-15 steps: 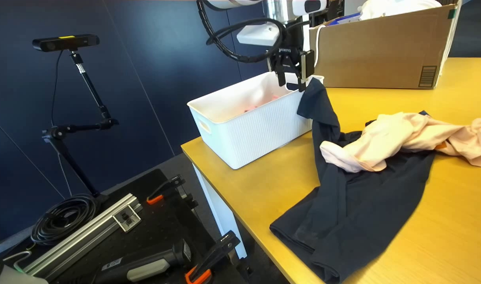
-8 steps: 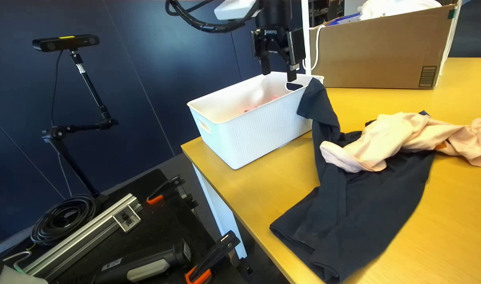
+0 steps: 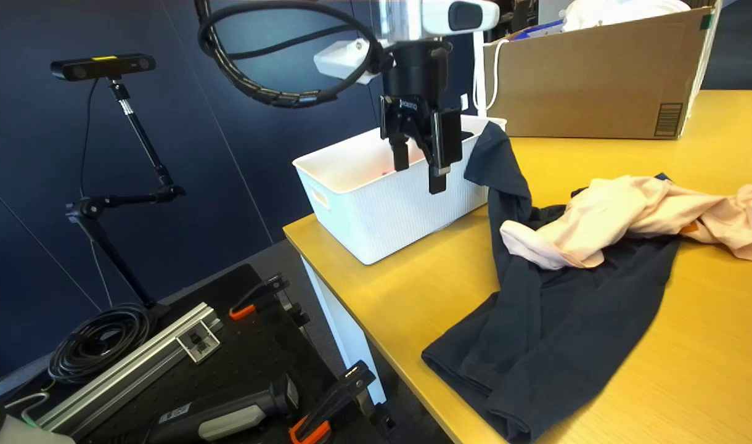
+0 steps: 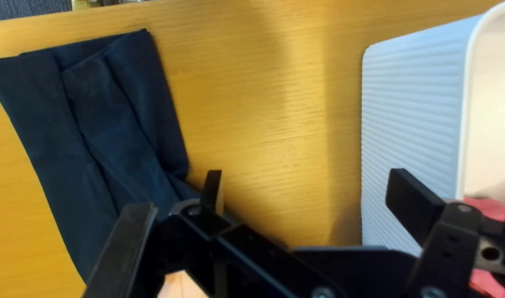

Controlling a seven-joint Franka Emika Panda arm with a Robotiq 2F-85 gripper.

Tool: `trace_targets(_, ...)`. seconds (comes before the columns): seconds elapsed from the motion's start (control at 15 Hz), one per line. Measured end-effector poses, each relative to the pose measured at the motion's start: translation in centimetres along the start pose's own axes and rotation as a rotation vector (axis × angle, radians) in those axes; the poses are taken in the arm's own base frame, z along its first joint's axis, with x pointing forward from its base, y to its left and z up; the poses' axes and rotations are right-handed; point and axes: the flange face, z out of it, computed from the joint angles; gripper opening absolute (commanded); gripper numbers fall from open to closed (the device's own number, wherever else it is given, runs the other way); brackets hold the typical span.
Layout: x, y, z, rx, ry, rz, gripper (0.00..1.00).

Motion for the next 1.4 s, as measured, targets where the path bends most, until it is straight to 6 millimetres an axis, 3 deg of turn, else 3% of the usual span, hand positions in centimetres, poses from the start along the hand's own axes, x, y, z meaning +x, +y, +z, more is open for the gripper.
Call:
trace_targets(0.33,-1.5,0.4,2.5,0.022,-0.018,0.022,1.00)
trace_targets(0.67,-1.5,0.6,2.8,0.011,-0.021,0.028,1.00)
trace_targets(0.87,-1.1,2.5,2.5,-0.098,-0.007,0.046,1.00)
trace_targets(1.13,0.4,4.9,2.0,-0.254,0.043,0.061,1.00)
trace_targets(1.4,3.3,4.5,4.8,-0.322,0.129,0.047,1.00)
